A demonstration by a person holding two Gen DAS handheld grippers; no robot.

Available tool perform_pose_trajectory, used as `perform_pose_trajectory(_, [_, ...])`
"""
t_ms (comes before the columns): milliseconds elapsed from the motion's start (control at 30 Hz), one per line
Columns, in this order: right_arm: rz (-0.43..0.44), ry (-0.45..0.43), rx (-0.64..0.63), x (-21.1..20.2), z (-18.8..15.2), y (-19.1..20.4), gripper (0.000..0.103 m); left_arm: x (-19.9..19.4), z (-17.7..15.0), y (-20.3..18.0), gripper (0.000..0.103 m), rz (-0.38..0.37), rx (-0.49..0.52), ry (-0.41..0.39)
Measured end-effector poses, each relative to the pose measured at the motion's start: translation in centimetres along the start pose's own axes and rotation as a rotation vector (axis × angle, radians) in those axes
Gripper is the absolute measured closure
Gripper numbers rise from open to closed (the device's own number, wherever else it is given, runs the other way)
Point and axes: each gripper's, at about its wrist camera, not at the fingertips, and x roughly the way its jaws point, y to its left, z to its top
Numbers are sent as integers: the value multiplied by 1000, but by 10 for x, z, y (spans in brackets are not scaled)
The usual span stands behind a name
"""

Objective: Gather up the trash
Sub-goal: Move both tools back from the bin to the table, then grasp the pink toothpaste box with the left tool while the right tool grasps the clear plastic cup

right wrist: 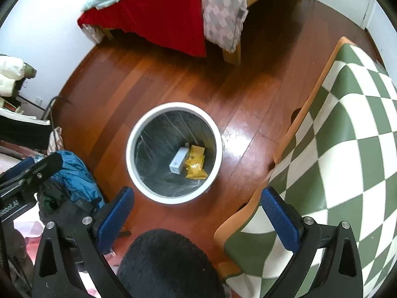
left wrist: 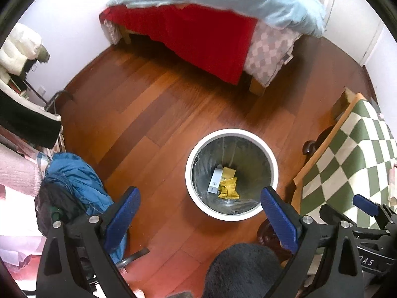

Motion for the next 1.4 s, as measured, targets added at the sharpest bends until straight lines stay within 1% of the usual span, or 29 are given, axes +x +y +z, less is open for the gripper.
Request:
perform_pose_trajectory(267, [47, -122, 23, -69, -25, -13, 0, -61, -15, -14, 4, -23, 12, -102])
perform_pose_trajectory(333, [84, -160, 45, -89, -33, -21, 0, -75, -19, -20, 4, -36, 20, -121])
perform_pose_trajectory(400, [130, -195, 75, -107, -42, -32, 0, -86, -21, -27, 4, -33, 28, -134])
perform_pose_trajectory(500, [190, -234, 136, -132, -56, -52, 0, -102, -26, -45, 4, -55, 45, -156])
perform_pose_trajectory(533, [203, -248, 162, -142, -62, -63, 0, -104, -28, -55, 4, -74, 54, -156])
perform_pose_trajectory(600, [220, -272, 206, -159, -74, -83, 0, -107, -33, -78, 4, -120, 89, -151])
perform_pose_trajectory(667, [219, -285, 251, -173, -86, -104, 0, -101, -39, -112, 4, -136, 143, -138])
perform_pose_trajectory(733, [220, -302, 320, -188, -102, -137, 0, -93, -44, -147, 4, -144, 199, -115])
perform_pose_trajectory(800, [188, -315, 384, -201, -118, -171, 0, -81, -52, -187, 4, -166, 250, -87])
perform_pose_trajectory(867, [143, -325, 451, -209, -135, -207, 0, -69, -62, -235, 4, -187, 317, -55])
perform_pose_trajectory(900, [108, -321, 490, -213, -144, -228, 0, -67, -66, -250, 4, -194, 338, -52])
perform_pose_trajectory(933, [65, -314, 540, -216, -155, -253, 0, -62, -74, -279, 4, -209, 380, -48])
perform_pose_trajectory(967, [29, -313, 588, -219, -167, -277, 0, -57, -80, -300, 4, -217, 413, -35])
perform_pose_trajectory(1000, [-12, -313, 633, -220, -180, -299, 0, -53, -84, -315, 1, -222, 436, -21])
perform_pose_trajectory(1067, [-88, -302, 702, -222, -199, -339, 0, -41, -95, -355, 0, -237, 490, 13])
perform_pose_trajectory(1100, [-122, -303, 746, -223, -212, -364, 0, -36, -99, -368, 0, -238, 508, 27])
perform_pose_trajectory(1167, [-166, -303, 839, -220, -237, -410, 0, -23, -109, -402, 0, -251, 547, 67])
perform_pose_trajectory(1200, [-174, -301, 875, -217, -246, -427, 1, -20, -111, -411, 0, -254, 557, 79])
perform_pose_trajectory(1233, [-174, -301, 907, -214, -254, -445, 3, -17, -115, -422, 0, -258, 569, 90])
perform_pose_trajectory(1267, [-168, -301, 947, -209, -265, -465, 15, -13, -119, -435, 0, -253, 586, 97])
perform_pose_trajectory(1300, [-162, -299, 975, -204, -271, -481, 30, -12, -121, -440, 0, -250, 597, 99])
perform_pose_trajectory(1333, [-156, -297, 1001, -200, -276, -493, 35, -10, -123, -448, 0, -245, 612, 99])
perform_pose_trajectory(1400, [-139, -299, 1050, -191, -286, -516, 36, -9, -124, -458, 0, -240, 630, 99])
